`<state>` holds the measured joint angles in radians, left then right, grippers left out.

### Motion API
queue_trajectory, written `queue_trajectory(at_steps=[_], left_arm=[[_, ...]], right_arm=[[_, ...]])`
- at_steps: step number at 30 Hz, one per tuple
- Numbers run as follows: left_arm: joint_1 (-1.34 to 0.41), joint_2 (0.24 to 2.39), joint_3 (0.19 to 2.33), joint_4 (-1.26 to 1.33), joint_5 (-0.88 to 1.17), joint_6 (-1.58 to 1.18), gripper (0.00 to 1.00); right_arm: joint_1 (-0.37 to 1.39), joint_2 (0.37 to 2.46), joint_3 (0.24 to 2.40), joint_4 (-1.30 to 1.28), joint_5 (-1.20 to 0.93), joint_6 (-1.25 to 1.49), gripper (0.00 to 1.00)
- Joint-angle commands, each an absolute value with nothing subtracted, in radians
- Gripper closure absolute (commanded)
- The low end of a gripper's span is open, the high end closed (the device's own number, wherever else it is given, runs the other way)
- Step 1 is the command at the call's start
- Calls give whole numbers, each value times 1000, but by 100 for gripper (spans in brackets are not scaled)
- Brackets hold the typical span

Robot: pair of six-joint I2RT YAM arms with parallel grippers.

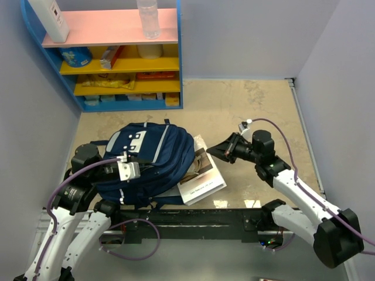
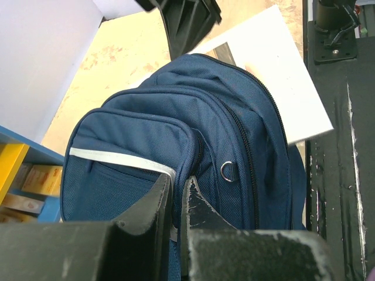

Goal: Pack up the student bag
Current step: Place the book in the student bag.

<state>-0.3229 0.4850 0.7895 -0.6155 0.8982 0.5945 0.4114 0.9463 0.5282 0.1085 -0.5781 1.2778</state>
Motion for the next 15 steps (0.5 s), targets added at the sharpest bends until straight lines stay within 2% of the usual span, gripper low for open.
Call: queue_trajectory(at_steps=[1, 7, 10, 15], left_arm=[[-324, 474, 874, -419, 969, 612, 100], [-324, 492, 897, -440, 1032, 612, 100], [-325, 500, 902, -465, 1057, 624, 100], [-324, 515, 916, -523, 1077, 655, 100]], right_arm=[[495, 988, 506, 310, -526, 1377, 100], [532, 1095, 503, 436, -362, 1434, 100], [558, 1162, 558, 391, -214, 1410, 100], [650, 1293, 629, 471, -104, 1430, 100]])
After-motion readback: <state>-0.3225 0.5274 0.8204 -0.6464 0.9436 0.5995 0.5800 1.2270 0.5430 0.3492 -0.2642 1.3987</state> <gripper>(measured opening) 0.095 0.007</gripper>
